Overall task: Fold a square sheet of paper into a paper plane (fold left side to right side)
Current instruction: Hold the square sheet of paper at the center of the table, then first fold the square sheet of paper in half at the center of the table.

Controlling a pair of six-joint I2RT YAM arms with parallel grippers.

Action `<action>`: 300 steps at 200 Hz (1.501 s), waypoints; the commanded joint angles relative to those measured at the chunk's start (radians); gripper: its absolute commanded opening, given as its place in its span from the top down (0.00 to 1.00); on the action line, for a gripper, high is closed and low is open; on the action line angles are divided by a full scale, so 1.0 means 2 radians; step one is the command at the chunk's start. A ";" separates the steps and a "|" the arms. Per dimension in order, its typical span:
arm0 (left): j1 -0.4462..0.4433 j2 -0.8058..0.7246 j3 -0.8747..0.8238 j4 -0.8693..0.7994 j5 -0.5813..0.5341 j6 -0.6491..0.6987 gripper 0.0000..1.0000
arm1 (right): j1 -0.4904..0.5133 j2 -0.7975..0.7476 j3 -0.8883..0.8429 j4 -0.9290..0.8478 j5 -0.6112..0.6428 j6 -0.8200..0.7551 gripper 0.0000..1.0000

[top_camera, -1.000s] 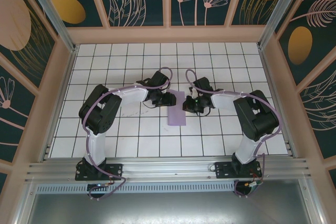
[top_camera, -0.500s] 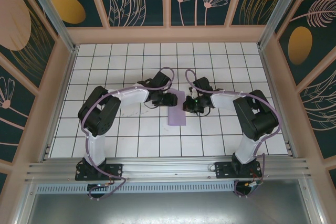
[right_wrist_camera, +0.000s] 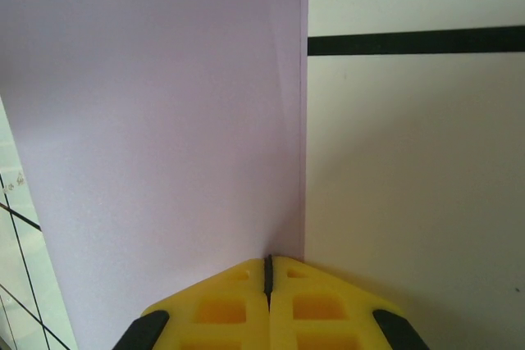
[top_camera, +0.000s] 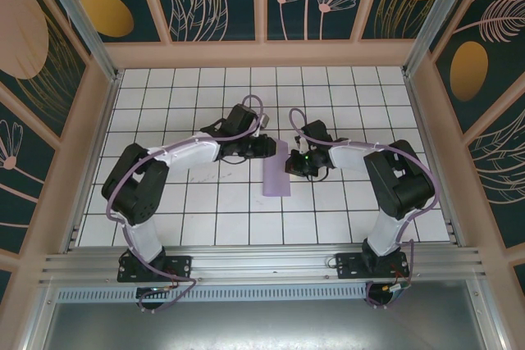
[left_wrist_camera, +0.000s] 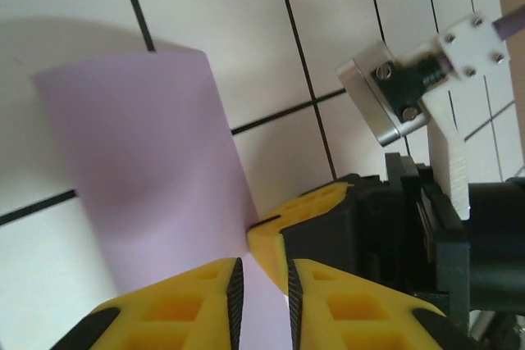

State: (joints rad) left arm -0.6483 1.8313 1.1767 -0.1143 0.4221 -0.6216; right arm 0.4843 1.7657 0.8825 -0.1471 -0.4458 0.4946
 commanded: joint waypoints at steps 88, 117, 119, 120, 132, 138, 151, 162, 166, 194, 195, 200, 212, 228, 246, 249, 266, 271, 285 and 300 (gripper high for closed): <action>-0.001 0.066 -0.038 0.018 0.034 0.013 0.80 | 0.004 0.026 0.001 -0.053 0.020 -0.017 0.95; 0.000 0.068 -0.043 0.013 0.019 0.020 0.82 | 0.004 0.028 0.001 -0.059 0.020 -0.022 0.95; 0.000 0.069 -0.043 0.012 0.018 0.020 0.83 | 0.004 0.028 0.002 -0.060 0.020 -0.022 0.95; 0.001 0.069 -0.044 0.013 0.018 0.020 0.83 | 0.005 0.028 0.002 -0.060 0.020 -0.021 0.95; 0.002 0.071 -0.048 0.013 0.015 0.022 0.83 | 0.004 0.029 0.001 -0.061 0.021 -0.023 0.95; 0.003 0.072 -0.050 0.012 0.011 0.023 0.84 | 0.004 0.029 0.001 -0.063 0.020 -0.023 0.95; 0.005 0.073 -0.053 0.007 -0.001 0.027 0.84 | 0.004 0.029 0.000 -0.064 0.020 -0.024 0.95; 0.007 0.071 -0.056 0.003 -0.010 0.031 0.84 | 0.004 0.029 0.000 -0.065 0.020 -0.025 0.95; 0.008 0.069 -0.059 0.003 -0.012 0.032 0.84 | 0.005 0.029 -0.001 -0.066 0.021 -0.025 0.95; 0.022 0.052 -0.072 0.000 -0.019 0.038 0.85 | 0.005 0.029 -0.001 -0.068 0.023 -0.026 0.95; 0.023 0.051 -0.072 0.000 -0.019 0.038 0.85 | 0.005 0.028 -0.001 -0.069 0.023 -0.026 0.95; 0.027 0.047 -0.076 -0.001 -0.019 0.038 0.85 | 0.005 0.029 -0.002 -0.069 0.024 -0.026 0.96; 0.035 0.034 -0.083 -0.002 -0.019 0.041 0.85 | 0.004 0.029 -0.002 -0.069 0.023 -0.027 0.95; 0.042 0.016 -0.087 -0.004 -0.017 0.048 0.87 | 0.005 0.028 -0.003 -0.068 0.022 -0.027 0.95; 0.041 -0.004 -0.088 0.012 0.001 0.048 0.87 | 0.005 0.027 -0.003 -0.063 0.016 -0.026 0.96; 0.041 -0.007 -0.089 0.017 0.006 0.047 0.88 | 0.005 0.026 -0.003 -0.062 0.015 -0.025 0.96; 0.034 -0.019 -0.089 0.044 0.031 0.037 0.88 | 0.006 0.025 0.000 -0.062 0.015 -0.023 0.96; 0.031 -0.020 -0.087 0.050 0.036 0.036 0.88 | 0.006 0.026 0.001 -0.063 0.015 -0.024 0.95; 0.019 -0.015 -0.080 0.064 0.049 0.032 0.88 | 0.008 0.026 0.003 -0.063 0.017 -0.024 0.96; 0.011 0.001 -0.072 0.075 0.055 0.023 0.87 | 0.008 0.025 0.003 -0.064 0.017 -0.024 0.95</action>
State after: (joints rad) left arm -0.5953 1.8175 1.0080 -0.0257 0.4759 -0.5549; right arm 0.4862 1.7725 0.8989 -0.1715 -0.4465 0.4679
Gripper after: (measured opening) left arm 0.124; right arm 0.048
